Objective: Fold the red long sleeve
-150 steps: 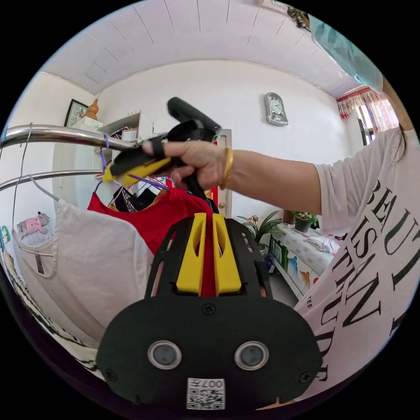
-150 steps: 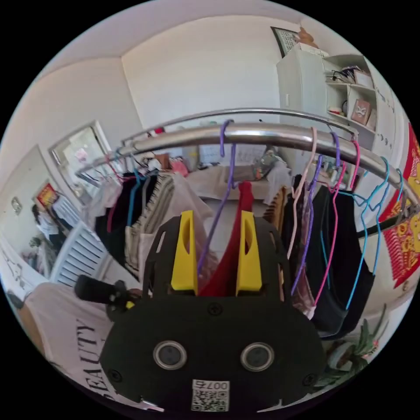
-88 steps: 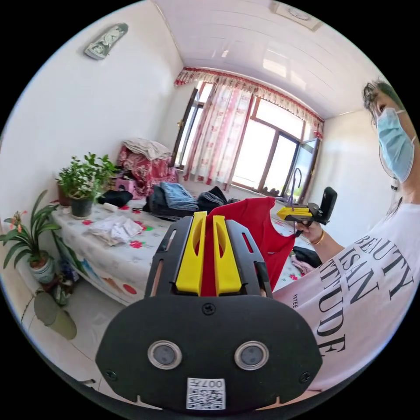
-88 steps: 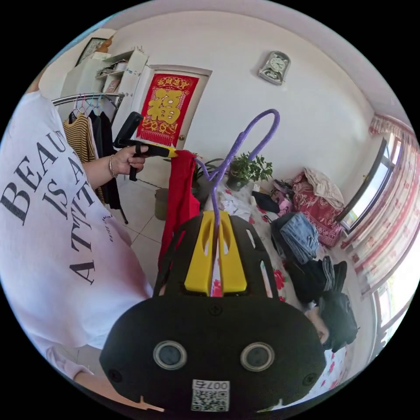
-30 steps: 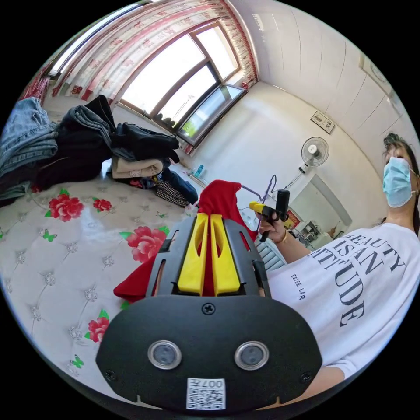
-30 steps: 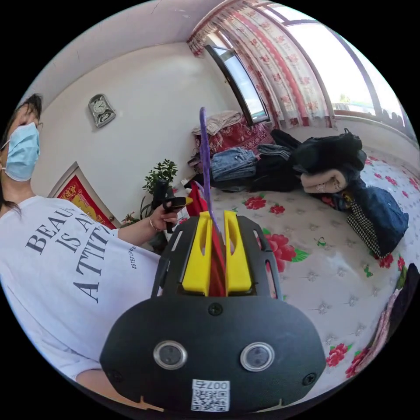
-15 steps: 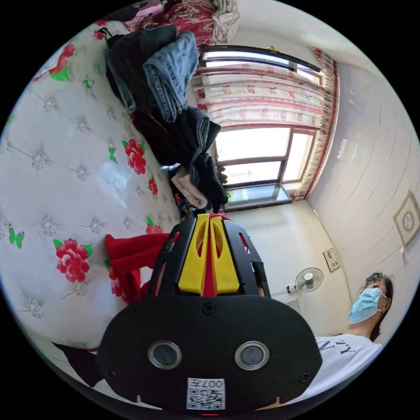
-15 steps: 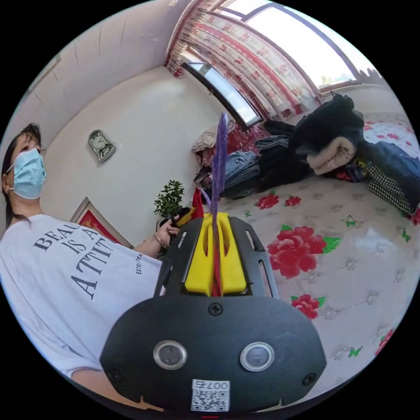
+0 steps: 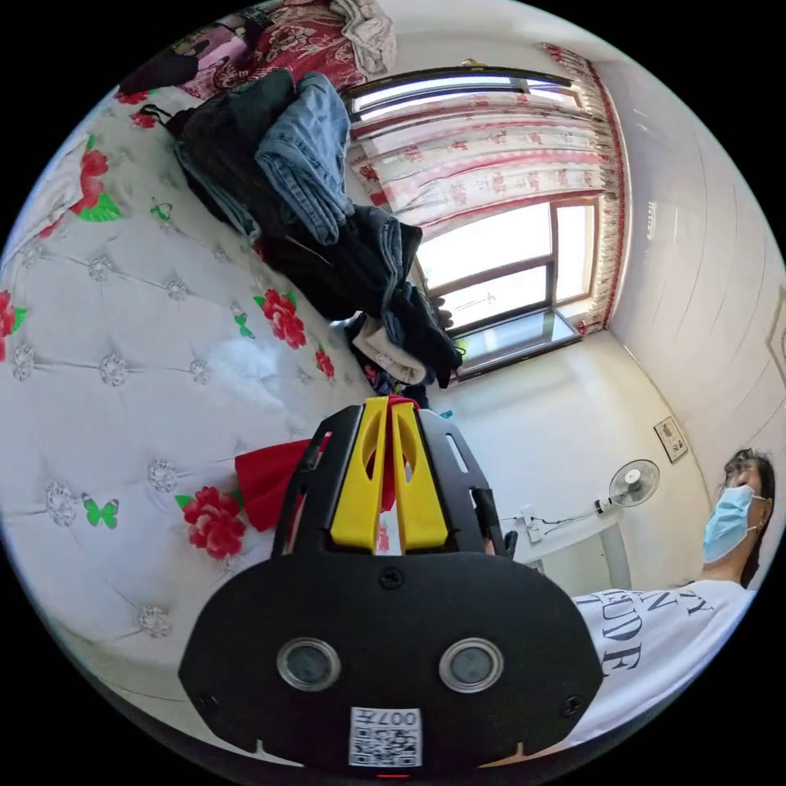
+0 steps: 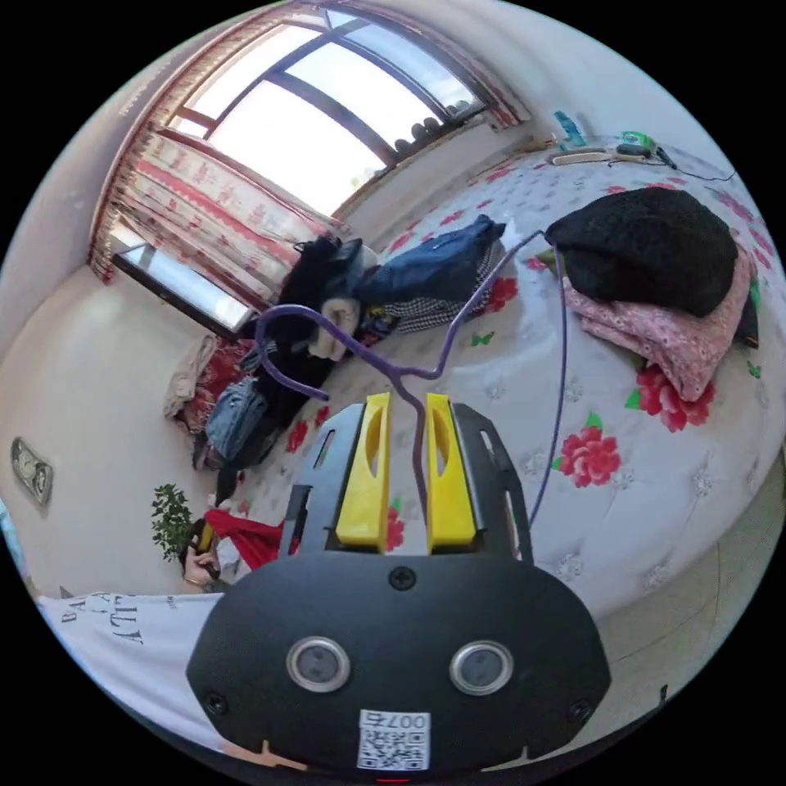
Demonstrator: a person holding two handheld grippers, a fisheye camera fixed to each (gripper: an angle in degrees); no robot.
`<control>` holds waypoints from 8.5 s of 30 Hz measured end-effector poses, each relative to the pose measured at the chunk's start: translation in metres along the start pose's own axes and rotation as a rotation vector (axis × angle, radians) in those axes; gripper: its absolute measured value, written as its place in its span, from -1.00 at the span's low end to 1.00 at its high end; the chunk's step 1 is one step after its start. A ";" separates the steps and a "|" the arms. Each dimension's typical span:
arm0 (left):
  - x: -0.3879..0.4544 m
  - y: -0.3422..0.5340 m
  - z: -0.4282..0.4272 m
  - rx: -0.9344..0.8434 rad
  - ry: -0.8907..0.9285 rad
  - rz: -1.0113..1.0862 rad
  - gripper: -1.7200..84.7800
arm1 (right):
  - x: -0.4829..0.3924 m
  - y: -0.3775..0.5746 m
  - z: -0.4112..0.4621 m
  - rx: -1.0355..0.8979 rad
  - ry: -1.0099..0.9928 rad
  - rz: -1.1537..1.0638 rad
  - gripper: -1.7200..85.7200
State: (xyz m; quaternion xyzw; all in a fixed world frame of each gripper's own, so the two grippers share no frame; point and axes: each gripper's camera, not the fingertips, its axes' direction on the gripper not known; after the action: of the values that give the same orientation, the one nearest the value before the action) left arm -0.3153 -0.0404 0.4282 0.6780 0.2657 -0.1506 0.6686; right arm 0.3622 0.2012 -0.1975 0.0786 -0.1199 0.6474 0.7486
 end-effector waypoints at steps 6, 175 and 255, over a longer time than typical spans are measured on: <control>0.036 -0.004 0.027 -0.139 -0.118 0.173 -0.98 | 0.036 0.012 0.048 -0.242 0.295 0.114 -0.76; -0.066 0.108 0.011 -0.435 -0.738 0.379 -0.87 | -0.245 0.330 0.228 -0.667 0.246 -0.898 -0.96; -0.005 -0.085 -0.074 -0.159 0.253 0.126 -0.96 | -0.432 0.290 0.227 -0.405 -0.559 -0.977 -0.78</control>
State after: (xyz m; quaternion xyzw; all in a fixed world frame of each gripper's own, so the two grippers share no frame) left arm -0.3785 0.0288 0.3655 0.6518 0.3157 0.0000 0.6896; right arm 0.0006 -0.2281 -0.1121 0.1479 -0.3831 0.1470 0.8999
